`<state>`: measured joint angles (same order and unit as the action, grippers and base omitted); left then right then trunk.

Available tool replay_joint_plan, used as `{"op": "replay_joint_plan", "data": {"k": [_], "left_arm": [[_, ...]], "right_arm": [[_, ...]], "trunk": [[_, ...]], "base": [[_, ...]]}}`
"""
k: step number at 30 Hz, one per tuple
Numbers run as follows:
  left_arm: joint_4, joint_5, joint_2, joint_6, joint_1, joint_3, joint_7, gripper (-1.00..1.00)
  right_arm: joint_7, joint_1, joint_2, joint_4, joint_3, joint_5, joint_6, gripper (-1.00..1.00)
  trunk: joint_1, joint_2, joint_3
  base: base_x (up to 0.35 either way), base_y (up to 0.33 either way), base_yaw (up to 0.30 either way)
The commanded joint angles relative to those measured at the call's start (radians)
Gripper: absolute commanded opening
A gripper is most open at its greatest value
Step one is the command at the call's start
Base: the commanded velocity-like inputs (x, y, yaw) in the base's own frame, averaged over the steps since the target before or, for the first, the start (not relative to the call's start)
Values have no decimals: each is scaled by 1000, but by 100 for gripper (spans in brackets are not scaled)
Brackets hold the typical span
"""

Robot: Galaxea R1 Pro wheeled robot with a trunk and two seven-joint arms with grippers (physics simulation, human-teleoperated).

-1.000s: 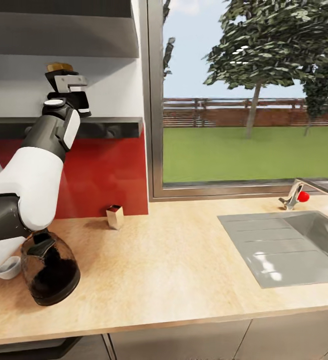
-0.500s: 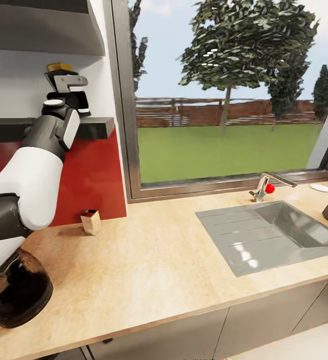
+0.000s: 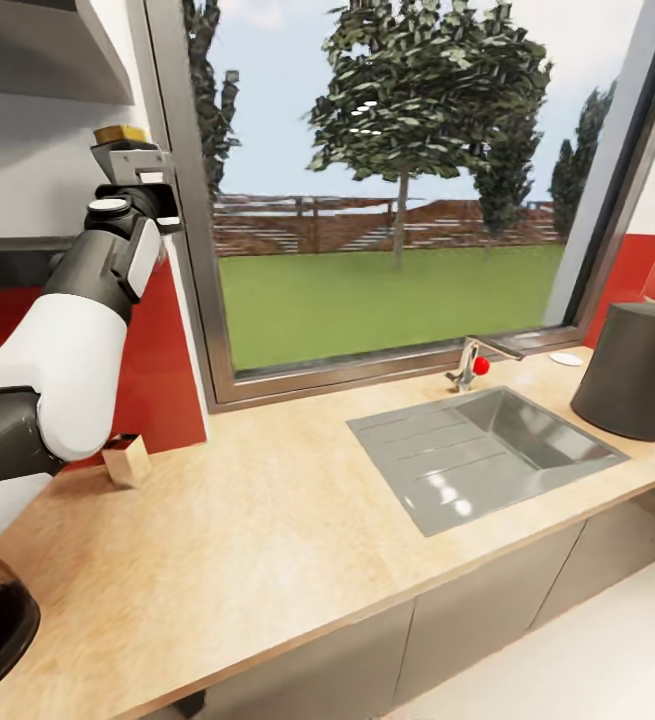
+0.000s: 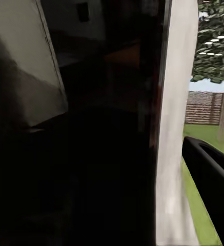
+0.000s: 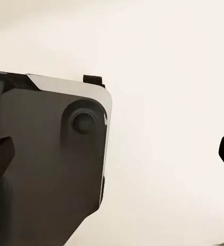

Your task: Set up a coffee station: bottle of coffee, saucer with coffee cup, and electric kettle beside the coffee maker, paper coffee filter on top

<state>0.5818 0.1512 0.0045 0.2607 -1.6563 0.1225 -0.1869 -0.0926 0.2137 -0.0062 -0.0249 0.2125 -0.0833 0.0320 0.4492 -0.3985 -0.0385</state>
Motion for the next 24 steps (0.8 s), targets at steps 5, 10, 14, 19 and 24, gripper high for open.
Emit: {"op": "replay_joint_plan", "data": {"k": [5, 10, 14, 19, 24], "left_arm": [[-5, 0, -4, 10, -1, 3, 1, -100], [-5, -1, -6, 11, -1, 3, 1, -100], [-5, -2, -6, 11, -1, 2, 0, -100], [-5, -2, -14, 10, 0, 2, 0, -100], [-6, -1, -47, 10, 0, -2, 1, -100]], "right_arm": [[-3, 1, 1, -1, 8, -9, 3, 100], [-3, 1, 3, -1, 8, -9, 3, 100], [-3, 1, 3, -1, 8, -9, 3, 100], [-3, 1, 2, -1, 8, -9, 3, 100], [-3, 1, 3, -1, 8, -9, 4, 100]], "trunk": [[1, -2, -3], [1, -2, -3], [1, -2, -3], [1, -2, -3], [1, -2, -3]], "base": [[0, 0, -300], [0, 0, -300], [0, 0, -300], [0, 0, -300], [0, 0, -300]]}}
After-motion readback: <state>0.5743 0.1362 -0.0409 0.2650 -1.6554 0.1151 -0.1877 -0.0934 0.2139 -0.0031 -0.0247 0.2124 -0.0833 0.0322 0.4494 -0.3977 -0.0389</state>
